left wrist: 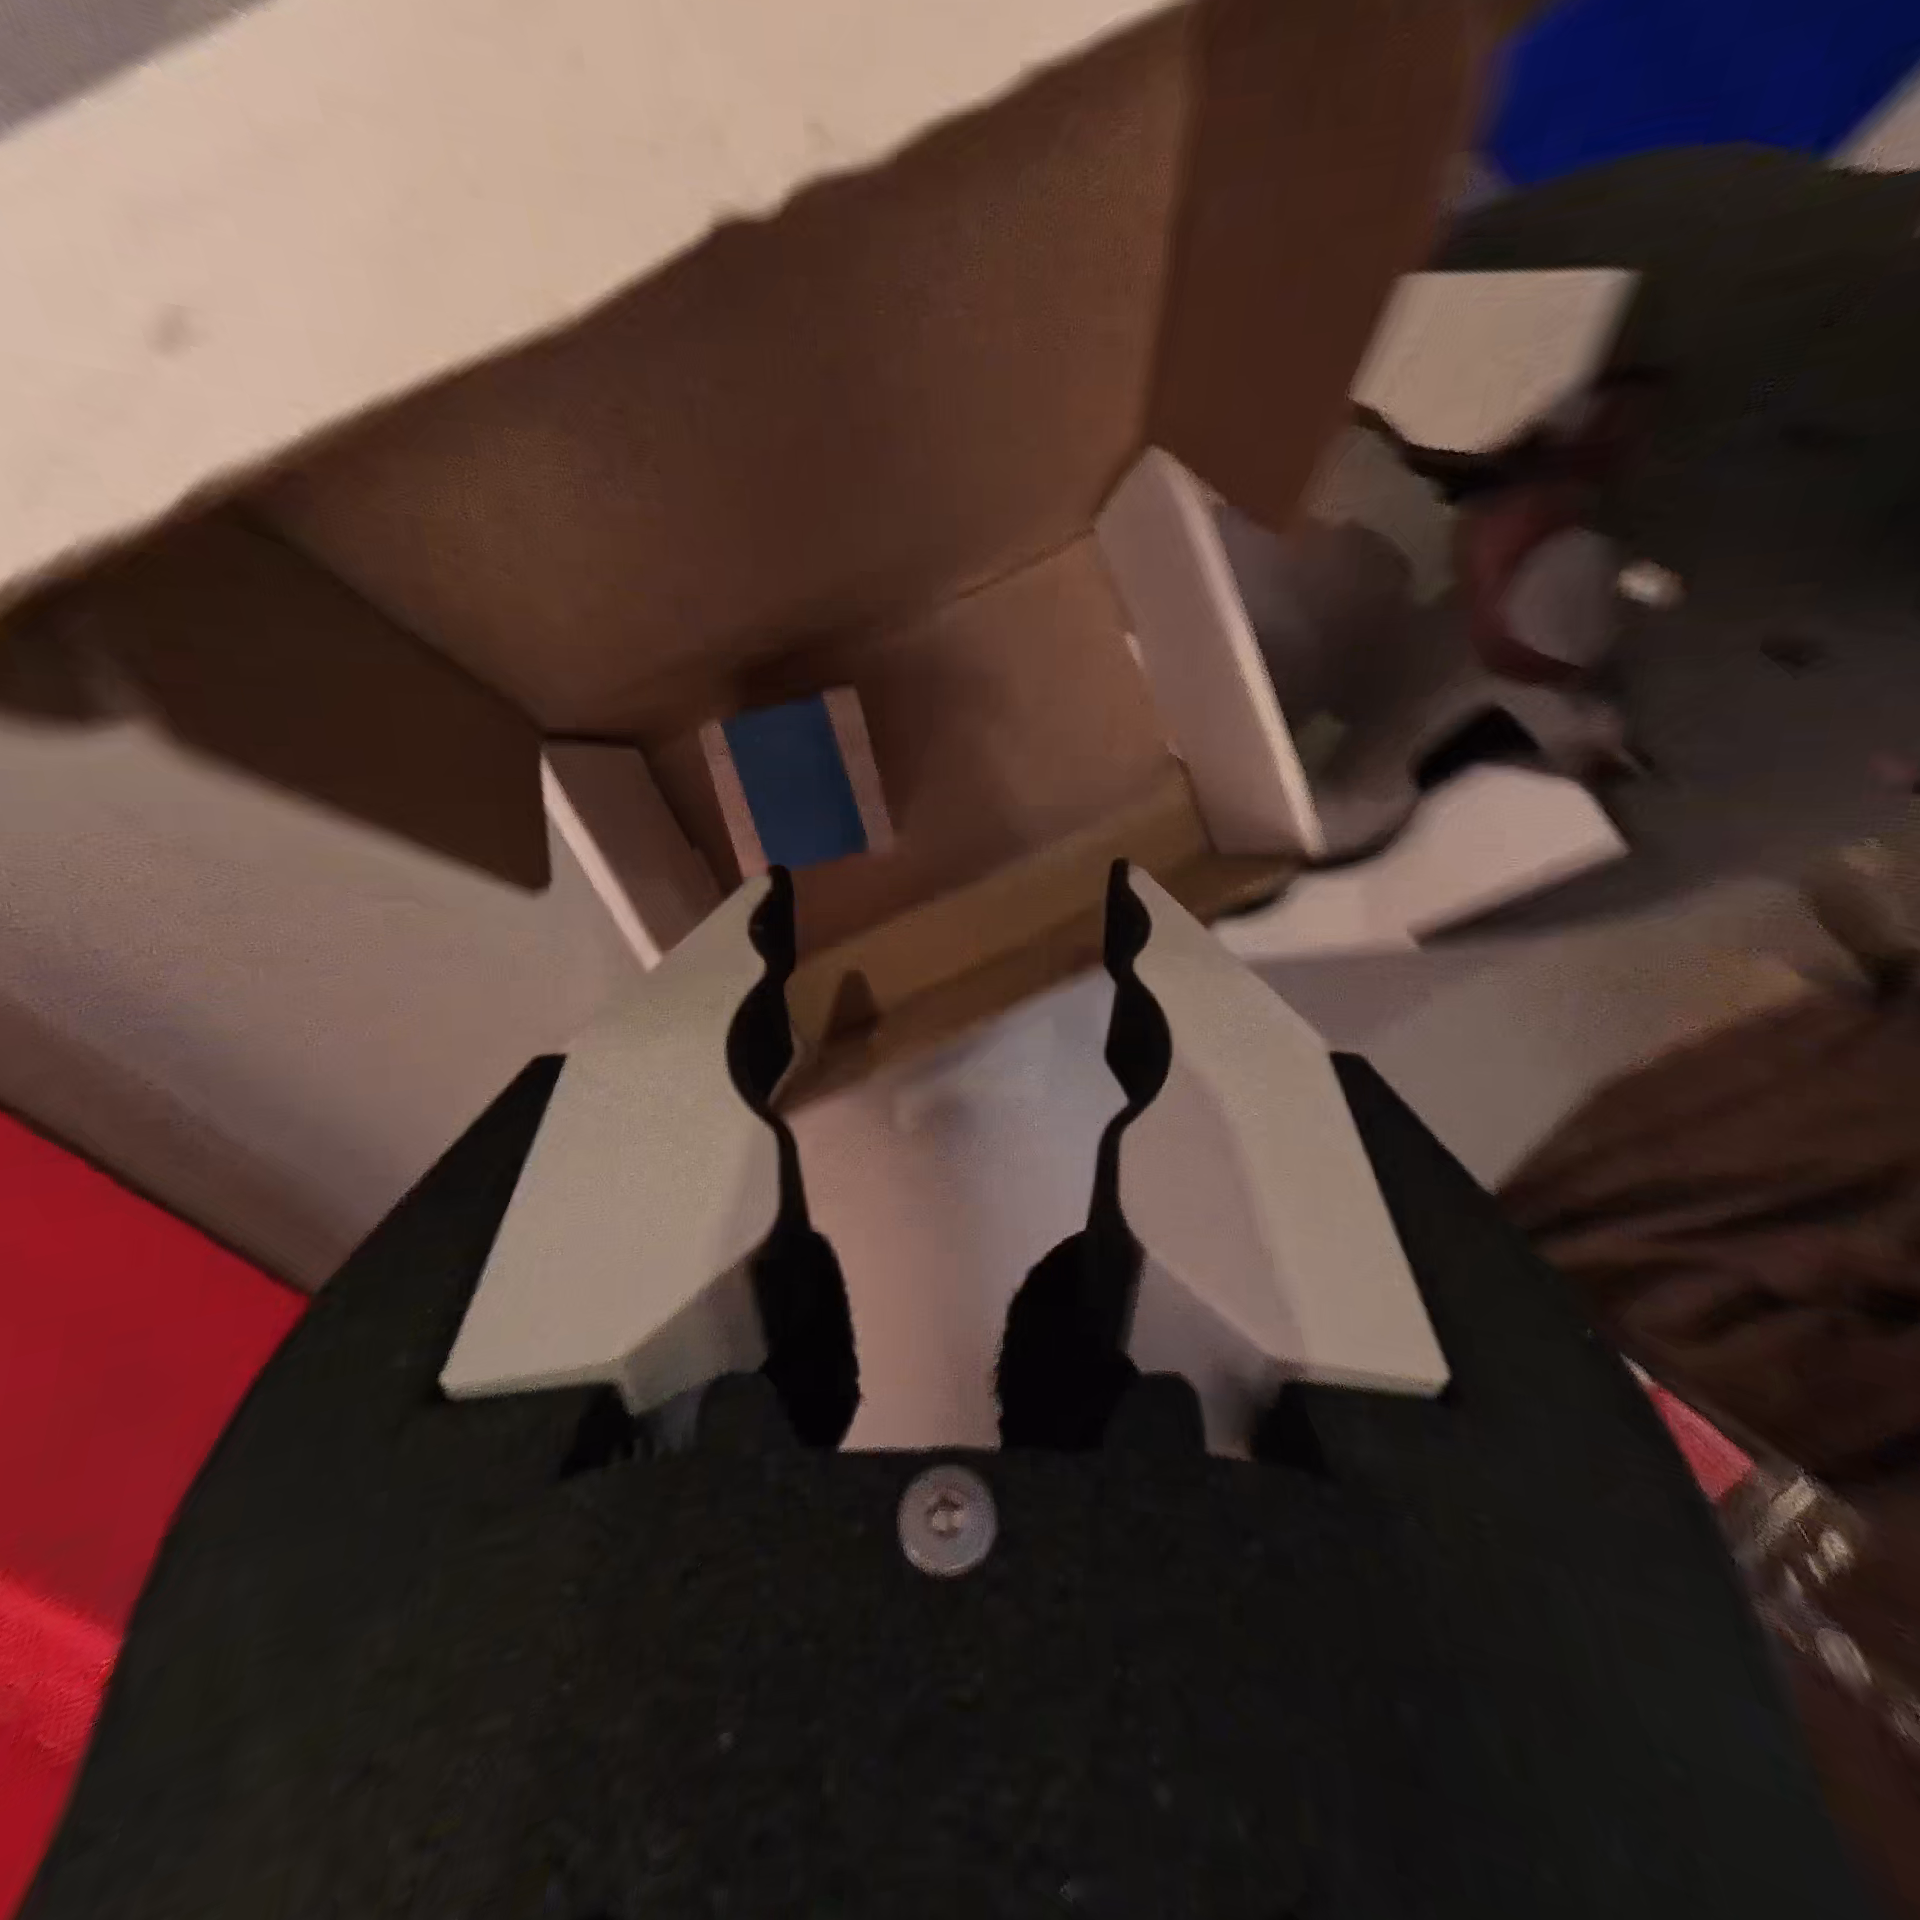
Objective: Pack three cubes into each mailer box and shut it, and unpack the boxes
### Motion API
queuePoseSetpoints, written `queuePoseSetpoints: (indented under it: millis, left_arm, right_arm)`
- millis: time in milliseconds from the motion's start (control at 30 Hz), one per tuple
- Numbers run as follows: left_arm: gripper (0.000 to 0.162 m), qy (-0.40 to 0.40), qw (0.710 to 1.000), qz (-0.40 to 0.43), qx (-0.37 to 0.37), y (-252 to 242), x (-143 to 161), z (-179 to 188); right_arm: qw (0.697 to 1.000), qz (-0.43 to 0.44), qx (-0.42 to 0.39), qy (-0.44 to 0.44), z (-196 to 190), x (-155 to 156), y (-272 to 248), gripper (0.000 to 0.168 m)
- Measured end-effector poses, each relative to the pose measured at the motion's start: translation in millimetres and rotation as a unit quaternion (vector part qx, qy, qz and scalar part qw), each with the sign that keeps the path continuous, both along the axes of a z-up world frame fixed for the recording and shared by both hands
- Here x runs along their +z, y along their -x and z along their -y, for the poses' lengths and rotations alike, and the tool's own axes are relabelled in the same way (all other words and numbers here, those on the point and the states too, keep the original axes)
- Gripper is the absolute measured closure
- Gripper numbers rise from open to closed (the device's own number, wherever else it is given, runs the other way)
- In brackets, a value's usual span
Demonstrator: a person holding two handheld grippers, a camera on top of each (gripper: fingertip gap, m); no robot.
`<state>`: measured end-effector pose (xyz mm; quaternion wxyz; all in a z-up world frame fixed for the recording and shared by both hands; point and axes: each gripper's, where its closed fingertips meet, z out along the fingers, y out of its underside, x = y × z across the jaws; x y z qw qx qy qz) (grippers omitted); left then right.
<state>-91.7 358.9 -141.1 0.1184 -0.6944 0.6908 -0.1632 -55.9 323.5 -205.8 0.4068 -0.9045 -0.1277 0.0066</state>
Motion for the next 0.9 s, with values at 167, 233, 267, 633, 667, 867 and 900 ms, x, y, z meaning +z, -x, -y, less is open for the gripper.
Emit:
queuePoseSetpoints:
  millis: [167,233,267,633,667,867,900]
  left_arm:
    - [0.099,0.037,0.998,0.038,0.032,74,64,-40]
    - [0.109,0.004,0.999,0.025,0.036,110,71,-83]
    - [0.113,-0.016,0.999,0.014,0.024,127,70,-103]
    - [0.109,-0.025,0.987,-0.114,-0.108,203,-25,-195]
    - [0.109,-0.019,0.987,-0.12,-0.104,203,-29,-198]
    - [0.109,0.013,0.982,-0.159,-0.106,204,-47,-205]
    - [0.108,0.025,0.981,-0.168,-0.099,205,-50,-204]
  right_arm:
    - [1.0,0.004,-0.001,0.002,0,0,0,0.035]
    - [1.0,0.007,-0.001,0.003,1,0,0,0.035]
    - [1.0,0.007,-0.001,0.003,1,0,0,0.035]
    - [1.0,0.001,0.0,0.004,0,0,1,0.035]
    - [1.0,0.0,0.0,0.004,0,0,1,0.035]
    - [1.0,-0.002,0.0,0.003,0,0,1,0.035]
    - [1.0,-0.003,0.0,0.003,0,0,1,0.035]
